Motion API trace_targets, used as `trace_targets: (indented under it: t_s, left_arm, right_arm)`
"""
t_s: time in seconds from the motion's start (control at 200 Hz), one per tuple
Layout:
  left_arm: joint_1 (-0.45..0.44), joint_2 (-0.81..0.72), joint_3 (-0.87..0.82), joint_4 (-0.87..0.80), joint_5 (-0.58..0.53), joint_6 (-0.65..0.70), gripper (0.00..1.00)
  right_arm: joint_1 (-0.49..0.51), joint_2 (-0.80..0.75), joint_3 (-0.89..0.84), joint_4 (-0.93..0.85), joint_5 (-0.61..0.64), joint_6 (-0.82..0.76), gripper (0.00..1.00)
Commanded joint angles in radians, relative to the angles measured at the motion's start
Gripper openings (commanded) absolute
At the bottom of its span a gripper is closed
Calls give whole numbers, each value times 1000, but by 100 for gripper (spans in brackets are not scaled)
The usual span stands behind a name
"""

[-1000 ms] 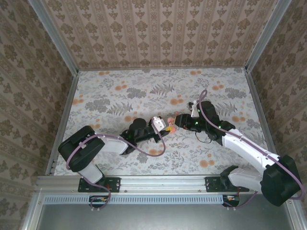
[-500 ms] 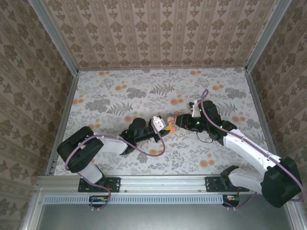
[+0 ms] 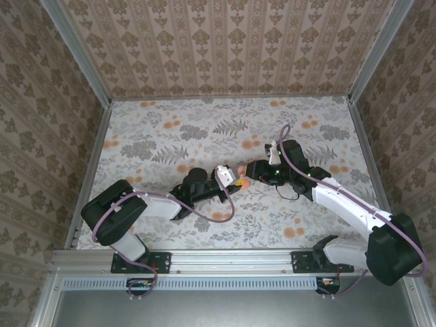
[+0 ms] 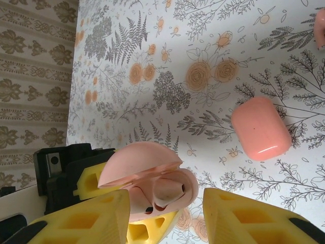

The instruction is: Insert the wireless bluetooth earbuds into the charging case

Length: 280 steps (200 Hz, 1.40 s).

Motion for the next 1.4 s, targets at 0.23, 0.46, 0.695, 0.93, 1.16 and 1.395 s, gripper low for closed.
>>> trace_targets:
  t_s: [0.23, 0.46, 0.695, 0.93, 1.16, 1.395]
  left_arm:
    - [-10, -30, 14, 3, 4, -22, 9]
    - [-9, -33, 13, 3, 2, -20, 9]
    - [-10, -43, 11, 0, 5, -21, 9]
    - [-1, -74, 12, -2, 37, -58, 9]
    - [34, -130, 10, -3, 128, -139, 9]
    - [114, -183, 41, -18, 344, -278, 9]
  right_arm:
    - [13, 33, 25, -9, -2, -21, 43]
    - [20, 53, 21, -14, -2, -28, 43]
    - [15, 10, 31, -49, 23, -59, 44]
    - [-43, -145, -3, -35, 39, -116, 48]
    - [-151, -261, -70, 51, -83, -180, 51]
    - [-257, -309, -66, 131, -237, -254, 56]
